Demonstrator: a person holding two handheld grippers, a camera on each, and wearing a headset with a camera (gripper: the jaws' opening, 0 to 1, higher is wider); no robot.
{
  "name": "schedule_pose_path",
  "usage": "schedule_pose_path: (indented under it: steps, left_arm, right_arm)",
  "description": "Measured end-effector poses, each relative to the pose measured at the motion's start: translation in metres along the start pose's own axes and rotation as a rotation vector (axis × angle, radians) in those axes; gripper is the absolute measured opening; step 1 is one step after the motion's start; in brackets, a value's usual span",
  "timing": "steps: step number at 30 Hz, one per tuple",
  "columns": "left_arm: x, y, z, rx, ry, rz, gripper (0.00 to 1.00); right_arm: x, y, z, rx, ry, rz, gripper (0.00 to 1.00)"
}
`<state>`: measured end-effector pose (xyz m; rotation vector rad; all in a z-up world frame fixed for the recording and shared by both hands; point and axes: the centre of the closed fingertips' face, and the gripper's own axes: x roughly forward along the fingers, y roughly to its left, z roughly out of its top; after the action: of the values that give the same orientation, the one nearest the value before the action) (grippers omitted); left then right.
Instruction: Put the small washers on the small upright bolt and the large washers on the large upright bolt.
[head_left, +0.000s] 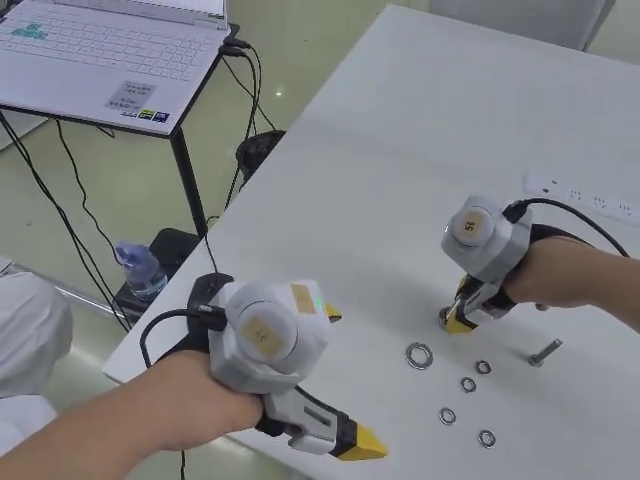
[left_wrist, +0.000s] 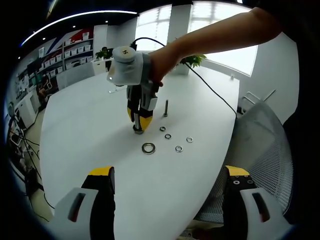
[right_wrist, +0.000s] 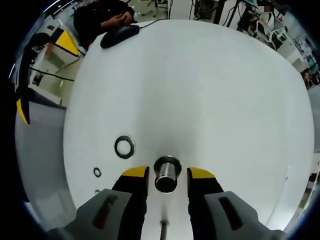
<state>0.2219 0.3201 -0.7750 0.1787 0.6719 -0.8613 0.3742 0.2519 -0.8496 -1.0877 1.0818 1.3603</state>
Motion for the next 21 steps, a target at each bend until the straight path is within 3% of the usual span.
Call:
schedule_pose_path:
  steps: [11,21]
  left_arm:
    - [-0.001,-0.002,0.0,0.014,0.014,-0.008,0.88]
    - [-0.004,-0.002,0.002,0.018,0.019,-0.006,0.87]
  right_arm:
    - [-0.019,-0.001,0.01,0.024,-0.06,0.006,0.36]
    - [-0.018,0.002,0.015,-0.024,-0.049,-0.01,0.35]
